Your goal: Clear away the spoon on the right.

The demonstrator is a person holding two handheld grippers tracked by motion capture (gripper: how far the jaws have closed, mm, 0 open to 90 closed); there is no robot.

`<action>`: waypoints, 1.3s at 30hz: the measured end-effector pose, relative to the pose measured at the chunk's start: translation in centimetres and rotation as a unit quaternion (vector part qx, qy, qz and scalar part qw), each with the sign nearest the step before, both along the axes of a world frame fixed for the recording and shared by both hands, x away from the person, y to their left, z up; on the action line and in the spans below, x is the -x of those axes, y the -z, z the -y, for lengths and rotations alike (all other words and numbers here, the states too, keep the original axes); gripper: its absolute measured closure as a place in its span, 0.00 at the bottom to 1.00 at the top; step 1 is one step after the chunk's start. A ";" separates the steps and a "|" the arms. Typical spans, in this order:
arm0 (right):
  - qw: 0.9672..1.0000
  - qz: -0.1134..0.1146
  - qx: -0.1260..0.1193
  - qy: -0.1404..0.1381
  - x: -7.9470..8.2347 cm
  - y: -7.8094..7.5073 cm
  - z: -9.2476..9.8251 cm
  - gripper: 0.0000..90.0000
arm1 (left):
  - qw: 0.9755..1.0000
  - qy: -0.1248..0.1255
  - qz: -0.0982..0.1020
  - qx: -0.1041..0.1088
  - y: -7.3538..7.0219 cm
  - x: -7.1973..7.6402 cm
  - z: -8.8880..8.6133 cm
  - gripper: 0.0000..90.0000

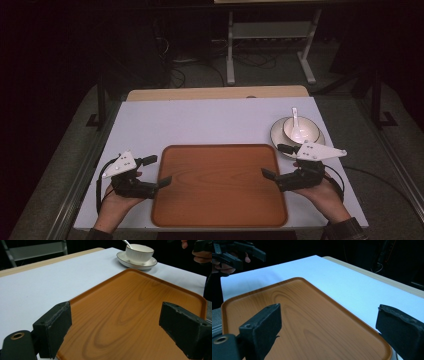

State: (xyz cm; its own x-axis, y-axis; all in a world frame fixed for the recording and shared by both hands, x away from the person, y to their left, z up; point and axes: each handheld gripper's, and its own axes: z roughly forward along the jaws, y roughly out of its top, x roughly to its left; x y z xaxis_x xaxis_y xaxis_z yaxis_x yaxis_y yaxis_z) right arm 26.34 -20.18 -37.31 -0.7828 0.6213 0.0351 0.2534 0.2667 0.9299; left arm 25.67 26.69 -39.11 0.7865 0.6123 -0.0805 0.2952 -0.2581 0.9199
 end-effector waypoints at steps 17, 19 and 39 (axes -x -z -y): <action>1.000 -0.006 0.009 0.006 -0.9 -0.4 0.3 0.07 | 1.000 0.000 -0.005 0.004 0.3 -0.1 -0.1 0.12; 1.000 -0.007 0.010 0.007 -1.1 -0.5 0.3 0.07 | 1.000 -0.002 -0.007 0.006 0.3 -0.1 -0.2 0.12; 0.999 -0.019 0.013 0.027 -4.2 -0.9 1.0 0.07 | 1.000 -0.009 -0.004 0.011 0.2 -0.1 -0.6 0.12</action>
State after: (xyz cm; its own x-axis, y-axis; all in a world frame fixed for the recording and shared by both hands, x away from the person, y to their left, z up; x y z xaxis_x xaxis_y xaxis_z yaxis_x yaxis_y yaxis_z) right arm 30.54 -21.20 -36.45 -0.7468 0.6633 0.0482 0.3038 0.2758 0.9119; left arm 25.81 27.24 -39.29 0.7746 0.6245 -0.1001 0.3071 -0.2331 0.9227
